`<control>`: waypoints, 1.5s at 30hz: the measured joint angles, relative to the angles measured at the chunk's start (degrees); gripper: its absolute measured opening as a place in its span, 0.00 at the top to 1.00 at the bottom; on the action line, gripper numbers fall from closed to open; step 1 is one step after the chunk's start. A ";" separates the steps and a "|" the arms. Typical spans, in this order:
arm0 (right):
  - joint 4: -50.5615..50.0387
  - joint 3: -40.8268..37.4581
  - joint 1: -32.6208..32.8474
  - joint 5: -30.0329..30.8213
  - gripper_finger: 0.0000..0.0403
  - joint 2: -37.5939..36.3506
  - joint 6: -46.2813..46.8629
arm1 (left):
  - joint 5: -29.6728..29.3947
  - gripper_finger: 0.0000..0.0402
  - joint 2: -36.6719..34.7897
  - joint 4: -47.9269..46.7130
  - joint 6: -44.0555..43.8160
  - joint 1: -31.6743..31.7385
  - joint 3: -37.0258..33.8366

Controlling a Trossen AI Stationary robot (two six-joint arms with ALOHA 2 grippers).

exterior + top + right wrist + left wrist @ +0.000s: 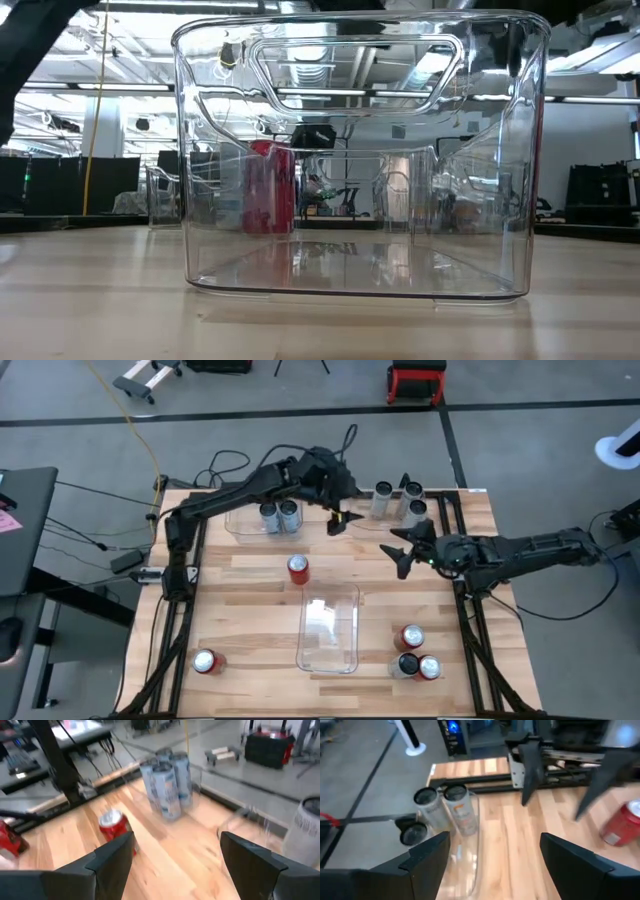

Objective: Sort soda cans
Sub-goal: Put the white-yellow soda can into the top right transparent bin

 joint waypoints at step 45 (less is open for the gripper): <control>-18.93 8.07 24.64 -36.35 0.21 3.73 10.75 | -22.77 0.38 -49.64 48.86 -20.84 -22.51 -84.35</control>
